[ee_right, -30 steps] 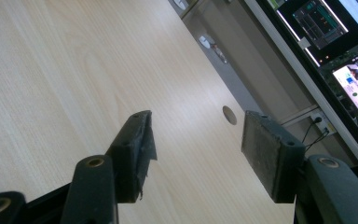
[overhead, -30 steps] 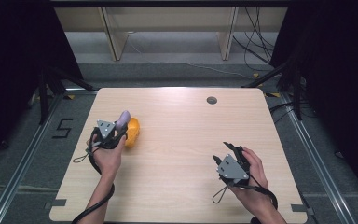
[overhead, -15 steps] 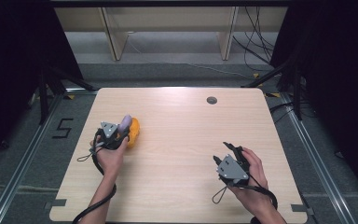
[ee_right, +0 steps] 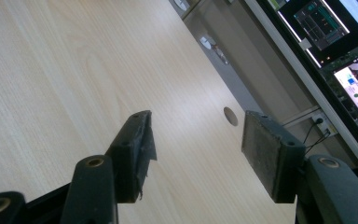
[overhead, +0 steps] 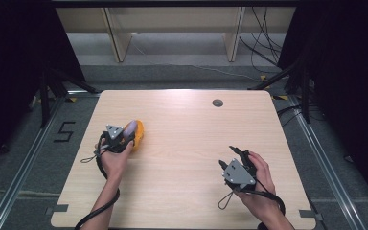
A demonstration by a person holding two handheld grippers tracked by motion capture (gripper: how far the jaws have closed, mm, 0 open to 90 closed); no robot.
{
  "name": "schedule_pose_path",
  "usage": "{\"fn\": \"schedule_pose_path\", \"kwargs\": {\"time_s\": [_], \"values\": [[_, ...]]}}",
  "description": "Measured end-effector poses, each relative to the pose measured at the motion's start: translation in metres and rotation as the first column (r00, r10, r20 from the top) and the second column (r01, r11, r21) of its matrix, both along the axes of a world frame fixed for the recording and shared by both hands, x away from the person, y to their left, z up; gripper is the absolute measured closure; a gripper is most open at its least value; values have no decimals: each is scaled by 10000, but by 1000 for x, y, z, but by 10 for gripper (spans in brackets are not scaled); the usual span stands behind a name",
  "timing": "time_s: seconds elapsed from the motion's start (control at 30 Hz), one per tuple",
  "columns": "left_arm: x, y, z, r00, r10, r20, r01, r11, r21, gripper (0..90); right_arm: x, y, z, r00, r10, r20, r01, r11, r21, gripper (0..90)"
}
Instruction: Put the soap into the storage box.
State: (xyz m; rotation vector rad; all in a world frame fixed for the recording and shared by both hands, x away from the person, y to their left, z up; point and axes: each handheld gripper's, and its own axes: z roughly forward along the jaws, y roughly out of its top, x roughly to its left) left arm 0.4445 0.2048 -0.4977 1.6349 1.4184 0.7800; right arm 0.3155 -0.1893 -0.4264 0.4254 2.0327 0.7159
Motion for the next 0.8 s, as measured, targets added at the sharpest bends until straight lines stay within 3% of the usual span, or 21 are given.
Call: {"fn": "schedule_pose_path", "kwargs": {"time_s": [0.17,0.27,0.4,0.43,0.5,0.6,0.8], "values": [[-1,1,4,10000,92,-19,-92,9999,-136,498,0,0,0,10000,11,6,-11,10000,12,434],[-6,0,8,9996,219,200,-218,9998,-35,379,0,0,0,10000,14,-3,-14,10000,18,433],[-22,4,14,9953,895,379,-892,9960,-98,256,0,0,0,10000,42,-23,-42,10000,25,433],[-26,6,15,9938,1013,461,-1007,9948,-150,243,-1,0,0,10000,23,-30,-23,10000,40,433],[-45,10,20,9910,1140,708,-1095,9919,-650,231,-1,-1,0,10000,51,2,-51,10000,14,433],[-56,12,22,9920,1058,686,-990,9905,-959,227,-1,0,0,10000,46,-6,-46,10000,36,433],[-69,7,23,9972,532,530,-472,9929,-1089,240,-1,0,0,10000,20,-27,-20,10000,45,432]]}}
